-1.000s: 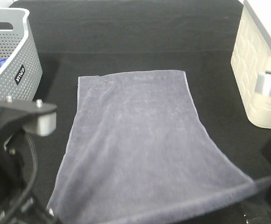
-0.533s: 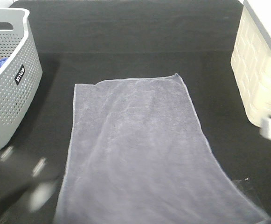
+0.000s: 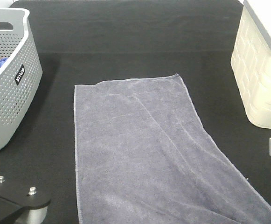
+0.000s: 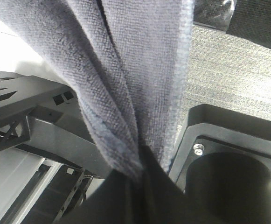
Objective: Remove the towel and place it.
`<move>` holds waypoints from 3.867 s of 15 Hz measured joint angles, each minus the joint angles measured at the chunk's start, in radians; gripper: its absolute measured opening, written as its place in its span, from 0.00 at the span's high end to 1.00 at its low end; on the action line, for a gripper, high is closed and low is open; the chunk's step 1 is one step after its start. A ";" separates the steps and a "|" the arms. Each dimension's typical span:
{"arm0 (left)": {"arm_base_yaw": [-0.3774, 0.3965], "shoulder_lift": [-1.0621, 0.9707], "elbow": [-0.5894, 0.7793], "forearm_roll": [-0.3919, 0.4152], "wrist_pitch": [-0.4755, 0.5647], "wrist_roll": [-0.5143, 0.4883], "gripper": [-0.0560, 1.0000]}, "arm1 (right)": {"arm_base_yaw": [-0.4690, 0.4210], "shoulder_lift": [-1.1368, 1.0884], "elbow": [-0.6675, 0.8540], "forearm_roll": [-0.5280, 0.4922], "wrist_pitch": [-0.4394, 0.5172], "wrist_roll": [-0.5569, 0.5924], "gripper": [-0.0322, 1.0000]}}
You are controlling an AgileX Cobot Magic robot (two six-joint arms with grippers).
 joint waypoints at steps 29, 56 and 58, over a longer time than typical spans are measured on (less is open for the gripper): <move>0.676 0.216 -0.332 0.516 -0.584 0.146 0.40 | 0.000 0.392 -0.808 -0.058 -0.247 -0.028 0.58; 0.738 0.814 -0.939 0.419 -0.382 0.309 0.40 | -0.001 1.383 -1.642 -0.279 -0.411 0.035 0.48; 0.738 0.814 -0.939 0.419 -0.382 0.309 0.40 | -0.001 1.397 -1.642 -0.279 -0.414 0.036 0.48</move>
